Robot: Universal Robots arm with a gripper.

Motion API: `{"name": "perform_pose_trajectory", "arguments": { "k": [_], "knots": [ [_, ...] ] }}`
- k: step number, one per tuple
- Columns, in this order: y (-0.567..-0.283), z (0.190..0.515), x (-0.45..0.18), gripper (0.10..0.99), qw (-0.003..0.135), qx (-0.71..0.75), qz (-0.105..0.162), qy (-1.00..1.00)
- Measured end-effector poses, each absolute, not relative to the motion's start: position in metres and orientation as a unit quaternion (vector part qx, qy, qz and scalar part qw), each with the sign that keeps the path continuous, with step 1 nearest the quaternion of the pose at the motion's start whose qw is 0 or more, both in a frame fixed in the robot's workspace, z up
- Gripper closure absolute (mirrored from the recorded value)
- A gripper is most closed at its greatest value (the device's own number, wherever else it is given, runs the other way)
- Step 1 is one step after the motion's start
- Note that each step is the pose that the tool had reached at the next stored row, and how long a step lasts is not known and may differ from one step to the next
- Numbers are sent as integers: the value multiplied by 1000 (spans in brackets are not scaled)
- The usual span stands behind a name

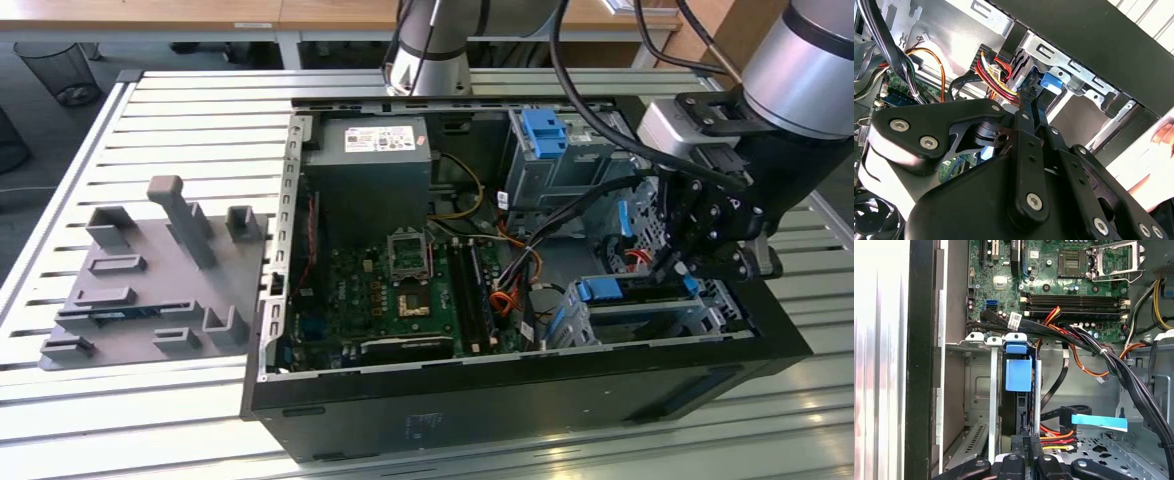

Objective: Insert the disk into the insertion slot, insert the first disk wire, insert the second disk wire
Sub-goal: 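Insert the first disk wire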

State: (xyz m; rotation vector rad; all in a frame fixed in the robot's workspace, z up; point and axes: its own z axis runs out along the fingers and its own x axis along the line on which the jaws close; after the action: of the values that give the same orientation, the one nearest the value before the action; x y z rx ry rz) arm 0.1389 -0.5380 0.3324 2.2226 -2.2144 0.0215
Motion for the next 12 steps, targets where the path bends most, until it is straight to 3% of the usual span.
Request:
{"name": "perform_pose_trajectory", "arguments": {
  "k": [12],
  "knots": [
    [-538, 329, 139, 922, 2, 704, 7, -710]
  ]
}}
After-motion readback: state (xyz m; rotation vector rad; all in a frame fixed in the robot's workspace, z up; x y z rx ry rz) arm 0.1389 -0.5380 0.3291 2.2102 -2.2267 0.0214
